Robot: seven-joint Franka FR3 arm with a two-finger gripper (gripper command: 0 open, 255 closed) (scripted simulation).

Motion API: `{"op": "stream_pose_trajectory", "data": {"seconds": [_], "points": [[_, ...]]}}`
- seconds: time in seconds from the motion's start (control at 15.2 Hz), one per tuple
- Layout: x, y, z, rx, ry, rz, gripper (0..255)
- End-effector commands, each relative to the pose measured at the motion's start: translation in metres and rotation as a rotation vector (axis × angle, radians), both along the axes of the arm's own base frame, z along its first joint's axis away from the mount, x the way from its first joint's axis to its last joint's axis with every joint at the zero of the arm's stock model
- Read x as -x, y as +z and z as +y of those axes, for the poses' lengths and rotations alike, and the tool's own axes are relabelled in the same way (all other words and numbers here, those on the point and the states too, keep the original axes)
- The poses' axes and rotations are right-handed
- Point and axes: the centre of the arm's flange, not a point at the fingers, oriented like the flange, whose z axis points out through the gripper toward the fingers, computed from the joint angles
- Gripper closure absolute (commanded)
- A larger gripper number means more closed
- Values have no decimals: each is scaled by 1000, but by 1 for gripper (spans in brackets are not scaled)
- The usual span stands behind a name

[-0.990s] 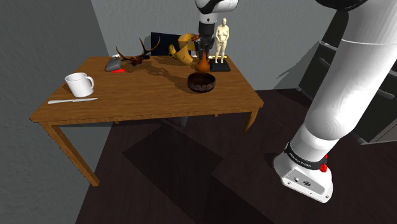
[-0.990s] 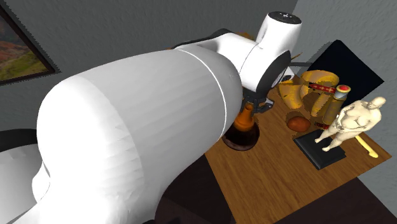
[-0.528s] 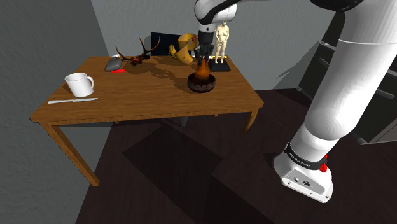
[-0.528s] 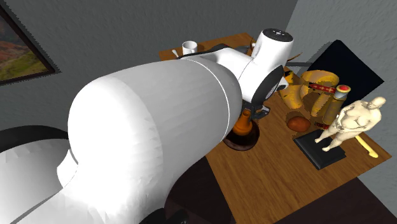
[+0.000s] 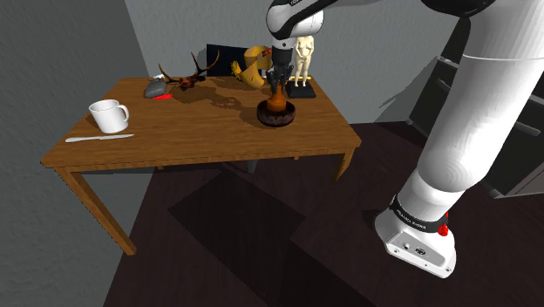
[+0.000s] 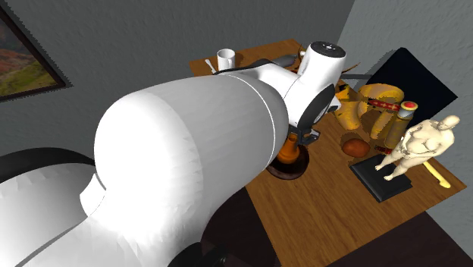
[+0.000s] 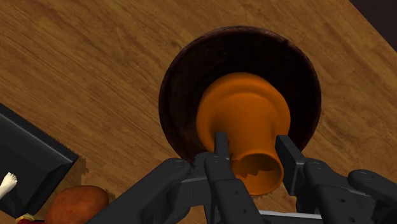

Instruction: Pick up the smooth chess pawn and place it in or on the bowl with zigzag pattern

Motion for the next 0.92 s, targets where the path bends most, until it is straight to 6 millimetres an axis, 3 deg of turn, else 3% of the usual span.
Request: {"op": "stream_pose_trajectory", "data": {"seconds": [0.0, 0.07, 0.4, 0.66, 0.86], "points": [[0, 0, 0, 0, 0, 0, 255], [0, 0, 0, 0, 0, 0, 0], [0, 0, 0, 0, 0, 0, 0], [3, 50, -1, 0, 0, 0, 0], [3, 50, -1, 0, 0, 0, 0]]}}
